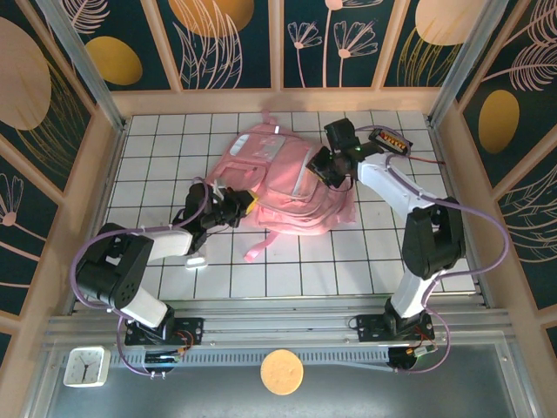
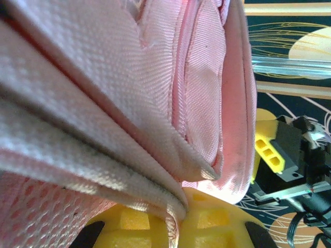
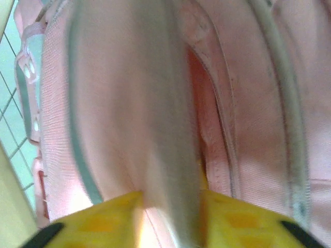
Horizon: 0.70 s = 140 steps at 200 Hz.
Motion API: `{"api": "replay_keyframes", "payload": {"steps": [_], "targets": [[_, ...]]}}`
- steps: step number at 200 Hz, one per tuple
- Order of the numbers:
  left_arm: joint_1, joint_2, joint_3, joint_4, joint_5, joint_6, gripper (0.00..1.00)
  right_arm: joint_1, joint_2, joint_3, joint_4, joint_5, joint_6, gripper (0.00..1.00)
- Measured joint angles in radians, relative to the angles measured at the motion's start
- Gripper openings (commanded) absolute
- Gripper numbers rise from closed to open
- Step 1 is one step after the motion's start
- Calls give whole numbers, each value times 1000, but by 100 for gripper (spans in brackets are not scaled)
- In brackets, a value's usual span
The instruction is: Pack the student bag
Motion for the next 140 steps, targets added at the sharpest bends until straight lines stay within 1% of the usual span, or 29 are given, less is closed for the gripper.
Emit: {"api": "replay_keyframes", "payload": {"steps": [12,30,44,55,73,85,101,140], "targets": [[-8,8,0,0,-4,-4,0,10,-48,-37,-16,34,20,55],[-21,18,2,1,-7,-7,0,66,-126,-55,-80,93,45,56],[-28,22,4,4,-10,-7,0,150,-178,-53,-124,138,89,56],[-32,24,6,6,-11,-8,0,238,-201,-47,-161,171,136,56],[-35,28,8,9,-12,-12,0,360,-195,-42,-195,204,224,55],[-35,29,8,10,-12,-15,0,412,-174,-42,-204,219,278,54],[-35,29,8,10,-12,-16,0,438,-130,-42,-204,240,331,52],[-35,29,8,10,-12,-23,0,431,-13,-18,-207,299,381,50]]}}
